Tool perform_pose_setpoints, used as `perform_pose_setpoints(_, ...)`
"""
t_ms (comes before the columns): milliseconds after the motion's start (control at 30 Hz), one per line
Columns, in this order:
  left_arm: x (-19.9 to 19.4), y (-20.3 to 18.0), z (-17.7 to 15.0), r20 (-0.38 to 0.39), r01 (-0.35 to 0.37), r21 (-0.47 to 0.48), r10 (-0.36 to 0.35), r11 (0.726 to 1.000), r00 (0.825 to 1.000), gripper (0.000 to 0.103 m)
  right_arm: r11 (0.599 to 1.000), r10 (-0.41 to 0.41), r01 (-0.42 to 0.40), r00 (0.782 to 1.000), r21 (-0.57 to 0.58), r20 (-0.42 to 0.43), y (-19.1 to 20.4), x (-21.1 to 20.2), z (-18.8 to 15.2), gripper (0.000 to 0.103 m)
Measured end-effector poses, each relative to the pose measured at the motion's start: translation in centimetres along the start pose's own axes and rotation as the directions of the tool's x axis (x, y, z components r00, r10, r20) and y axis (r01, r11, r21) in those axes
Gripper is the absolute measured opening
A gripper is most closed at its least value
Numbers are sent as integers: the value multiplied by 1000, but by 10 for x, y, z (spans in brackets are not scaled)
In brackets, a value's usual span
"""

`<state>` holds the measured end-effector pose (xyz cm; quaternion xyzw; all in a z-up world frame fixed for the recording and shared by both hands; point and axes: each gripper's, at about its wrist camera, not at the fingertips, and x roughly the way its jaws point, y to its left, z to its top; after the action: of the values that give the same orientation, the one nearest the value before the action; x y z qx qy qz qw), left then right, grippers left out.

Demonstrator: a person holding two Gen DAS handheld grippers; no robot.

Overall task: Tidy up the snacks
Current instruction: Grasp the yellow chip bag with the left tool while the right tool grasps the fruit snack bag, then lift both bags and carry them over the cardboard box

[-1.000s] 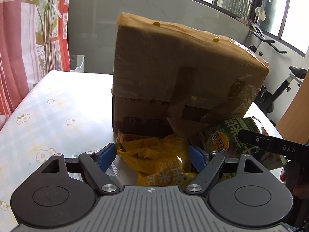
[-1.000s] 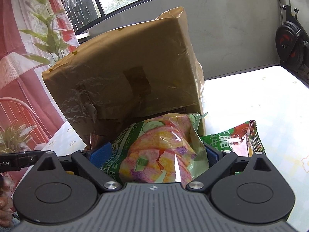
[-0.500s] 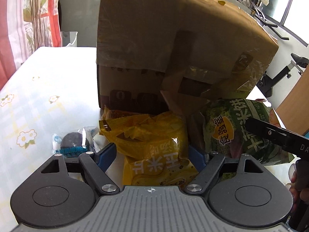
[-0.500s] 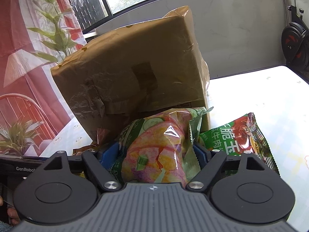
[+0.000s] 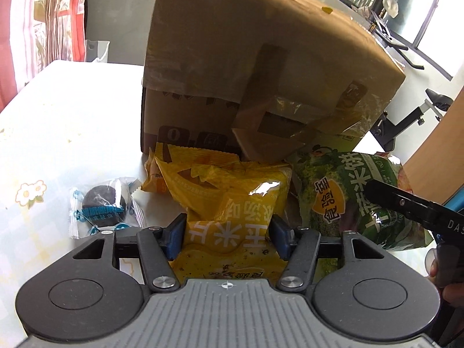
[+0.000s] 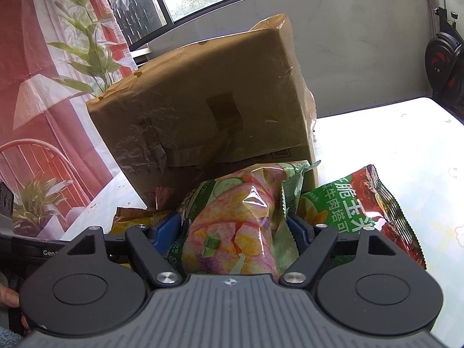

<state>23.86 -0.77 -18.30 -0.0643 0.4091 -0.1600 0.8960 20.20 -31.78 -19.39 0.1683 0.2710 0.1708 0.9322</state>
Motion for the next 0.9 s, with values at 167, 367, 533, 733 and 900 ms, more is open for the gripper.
perform_pose_setpoints(167, -23, -1, 6, 55, 6, 60, -9, 998, 998, 63, 999, 7, -6, 1000, -45, 14, 9, -12, 2, 78)
perform_pose_setpoints(367, -46, 3, 8, 88, 8, 88, -16, 996, 996, 63, 995, 8, -5, 999, -100, 37, 19, -30, 6, 78)
perform_pose_setpoints(533, -71, 6, 13, 150, 16, 90, -29, 996, 988, 63, 987, 2, 11, 996, -161, 84, 26, -52, 23, 78)
perform_pose_setpoints(733, -96, 1, 27, 244, 2, 101, -26, 995, 969, 63, 981, 2, 35, 982, -193, 190, 34, -79, 55, 78)
perform_pose_setpoints(900, -114, -4, 45, 313, 5, 126, -44, 992, 949, 63, 978, 15, 38, 968, -207, 252, 42, -90, 81, 78)
